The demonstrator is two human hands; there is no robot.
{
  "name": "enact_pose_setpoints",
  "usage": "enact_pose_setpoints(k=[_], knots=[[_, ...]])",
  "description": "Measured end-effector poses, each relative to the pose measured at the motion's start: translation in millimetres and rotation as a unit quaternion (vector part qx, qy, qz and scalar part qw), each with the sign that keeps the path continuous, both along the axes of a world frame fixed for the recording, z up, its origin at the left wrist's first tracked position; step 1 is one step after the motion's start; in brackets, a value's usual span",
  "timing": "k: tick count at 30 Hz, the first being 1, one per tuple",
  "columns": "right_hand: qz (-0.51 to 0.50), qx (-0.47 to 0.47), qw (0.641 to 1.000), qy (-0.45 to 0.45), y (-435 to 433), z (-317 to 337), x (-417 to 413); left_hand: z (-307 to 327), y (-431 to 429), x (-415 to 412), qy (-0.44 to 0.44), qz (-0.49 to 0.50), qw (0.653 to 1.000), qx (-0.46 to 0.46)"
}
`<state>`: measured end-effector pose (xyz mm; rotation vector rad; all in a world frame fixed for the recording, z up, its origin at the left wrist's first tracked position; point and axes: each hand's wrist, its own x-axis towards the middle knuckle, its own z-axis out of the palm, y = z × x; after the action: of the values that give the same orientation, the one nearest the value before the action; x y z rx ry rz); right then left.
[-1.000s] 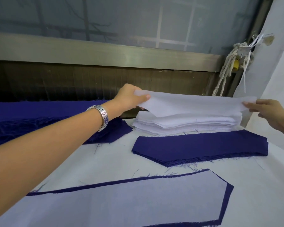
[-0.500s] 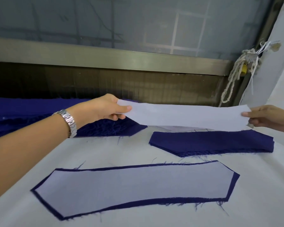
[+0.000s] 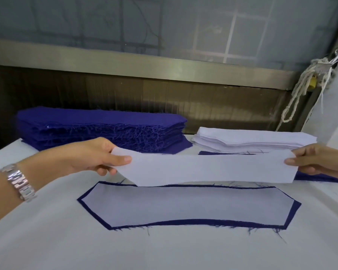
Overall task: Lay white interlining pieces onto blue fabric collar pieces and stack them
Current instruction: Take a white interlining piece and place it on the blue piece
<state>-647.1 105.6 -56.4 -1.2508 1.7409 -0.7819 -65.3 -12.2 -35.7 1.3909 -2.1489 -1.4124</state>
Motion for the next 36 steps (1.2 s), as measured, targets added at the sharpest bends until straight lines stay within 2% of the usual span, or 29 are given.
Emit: enact_pose_setpoints(k=[6, 14, 18, 27, 36], knots=[[0.073, 0.035, 0.996, 0.046, 5, -9, 12, -14, 18, 26, -0.051, 0.008, 0.999, 0.006], [0.162, 0.08, 0.983, 0.047, 8, -19, 36, -20, 26, 31, -0.121, 0.012, 0.992, 0.015], [0.194, 0.099, 0.974, 0.059, 6, -23, 38, -25, 28, 31, -0.123, 0.009, 0.992, 0.021], [0.173, 0.108, 0.969, 0.138, 6, -31, 24, -32, 28, 31, -0.129, 0.031, 0.991, 0.003], [0.171, 0.111, 0.965, 0.168, 8, -30, 30, -35, 31, 30, -0.122, 0.064, 0.99, -0.02]])
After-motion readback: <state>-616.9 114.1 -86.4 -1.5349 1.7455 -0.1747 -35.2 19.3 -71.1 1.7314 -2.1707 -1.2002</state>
